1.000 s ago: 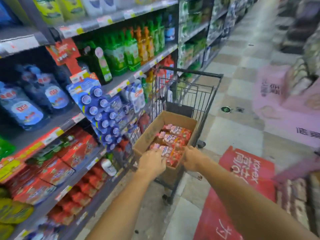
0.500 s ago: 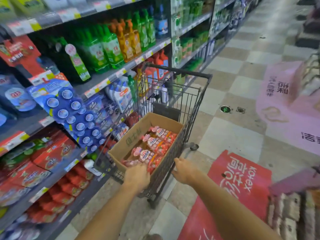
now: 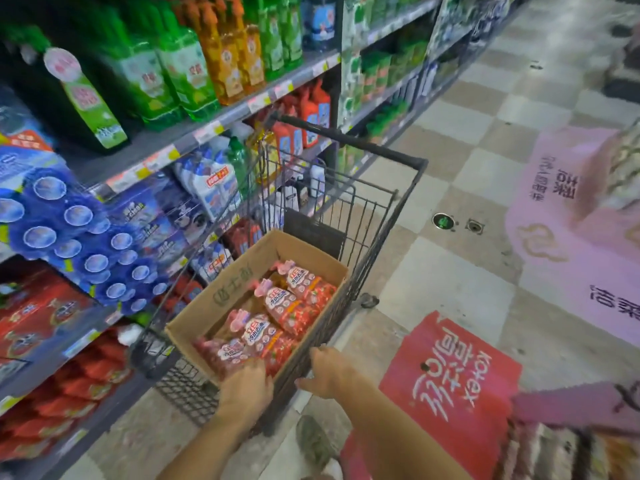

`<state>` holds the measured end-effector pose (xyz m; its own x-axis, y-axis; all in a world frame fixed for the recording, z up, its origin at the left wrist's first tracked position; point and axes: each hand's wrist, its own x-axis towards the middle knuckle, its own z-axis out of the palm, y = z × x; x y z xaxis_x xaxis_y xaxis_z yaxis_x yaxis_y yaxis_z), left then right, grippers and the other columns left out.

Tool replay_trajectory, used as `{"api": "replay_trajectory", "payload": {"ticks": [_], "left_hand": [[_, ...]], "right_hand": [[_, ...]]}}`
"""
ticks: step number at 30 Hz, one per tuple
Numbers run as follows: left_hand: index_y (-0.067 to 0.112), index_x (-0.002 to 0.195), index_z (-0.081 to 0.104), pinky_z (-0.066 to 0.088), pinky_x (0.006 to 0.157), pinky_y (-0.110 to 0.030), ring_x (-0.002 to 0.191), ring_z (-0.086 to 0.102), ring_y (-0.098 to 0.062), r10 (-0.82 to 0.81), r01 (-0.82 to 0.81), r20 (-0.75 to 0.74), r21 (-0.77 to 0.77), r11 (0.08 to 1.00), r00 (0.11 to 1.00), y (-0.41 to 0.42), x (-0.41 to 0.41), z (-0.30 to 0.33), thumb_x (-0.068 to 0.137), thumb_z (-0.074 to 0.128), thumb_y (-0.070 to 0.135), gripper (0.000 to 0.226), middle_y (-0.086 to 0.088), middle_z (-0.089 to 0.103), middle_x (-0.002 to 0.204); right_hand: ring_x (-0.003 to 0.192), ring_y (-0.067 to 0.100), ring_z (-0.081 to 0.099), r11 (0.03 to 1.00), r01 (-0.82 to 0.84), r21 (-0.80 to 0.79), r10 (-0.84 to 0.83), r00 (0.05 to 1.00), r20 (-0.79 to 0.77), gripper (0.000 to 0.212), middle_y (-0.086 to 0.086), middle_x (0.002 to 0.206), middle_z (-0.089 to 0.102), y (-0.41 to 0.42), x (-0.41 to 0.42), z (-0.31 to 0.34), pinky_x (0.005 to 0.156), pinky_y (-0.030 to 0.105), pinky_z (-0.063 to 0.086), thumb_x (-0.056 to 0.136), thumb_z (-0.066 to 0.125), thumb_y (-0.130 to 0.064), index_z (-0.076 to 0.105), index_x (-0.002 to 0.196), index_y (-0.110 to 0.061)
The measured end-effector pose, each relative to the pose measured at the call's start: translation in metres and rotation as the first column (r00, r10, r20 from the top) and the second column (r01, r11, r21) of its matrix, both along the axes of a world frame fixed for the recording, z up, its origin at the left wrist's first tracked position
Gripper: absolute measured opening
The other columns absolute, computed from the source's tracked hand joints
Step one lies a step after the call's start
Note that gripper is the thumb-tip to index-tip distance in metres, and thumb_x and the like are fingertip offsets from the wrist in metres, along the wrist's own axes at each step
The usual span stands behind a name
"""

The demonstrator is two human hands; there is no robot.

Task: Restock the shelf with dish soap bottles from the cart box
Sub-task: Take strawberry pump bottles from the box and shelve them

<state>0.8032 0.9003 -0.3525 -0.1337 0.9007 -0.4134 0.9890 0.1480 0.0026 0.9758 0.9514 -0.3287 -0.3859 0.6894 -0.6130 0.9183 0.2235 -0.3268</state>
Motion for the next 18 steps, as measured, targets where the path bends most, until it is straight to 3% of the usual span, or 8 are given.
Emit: {"api": "replay_trajectory", "payload": {"ticks": [6, 11, 18], "left_hand": [[0.017, 0.132, 0.049, 0.046, 0.100, -0.043, 0.117, 0.058, -0.026, 0.100, -0.098, 0.023, -0.050, 0.994, 0.995, 0.043, -0.001, -0.013, 0.097, 0.041, 0.039, 0.042, -0.005, 0.059, 0.129], [0.014, 0.131, 0.052, 0.049, 0.097, -0.041, 0.119, 0.057, -0.029, 0.257, -0.242, 0.091, -0.150, 0.959, 0.962, 0.069, -0.009, -0.022, 0.095, 0.044, 0.031, 0.041, -0.009, 0.054, 0.135], [0.017, 0.140, 0.043, 0.050, 0.094, -0.038, 0.120, 0.057, -0.028, 0.449, -0.416, 0.119, -0.231, 0.880, 0.885, 0.090, -0.041, -0.051, 0.098, 0.040, 0.034, 0.045, -0.007, 0.052, 0.138]], "right_hand": [[0.121, 0.032, 0.057, 0.996, -0.088, -0.031, 0.088, 0.996, 0.003, 0.056, 0.012, 0.132, 0.059, 0.059, -0.027, -0.020, 0.102, 0.039, 0.048, 0.093, 0.057, -0.054, 0.058, 0.131, -0.013], [0.116, 0.032, 0.061, 0.970, -0.243, -0.002, 0.243, 0.970, 0.017, 0.058, 0.013, 0.124, 0.065, 0.090, -0.066, -0.047, 0.099, 0.040, 0.051, 0.095, 0.046, -0.057, 0.061, 0.127, -0.011], [0.123, 0.034, 0.056, 0.923, -0.339, -0.180, 0.357, 0.931, 0.077, 0.063, 0.015, 0.134, 0.058, 0.122, -0.102, -0.089, 0.105, 0.042, 0.047, 0.095, 0.049, -0.057, 0.055, 0.134, -0.008]]}}
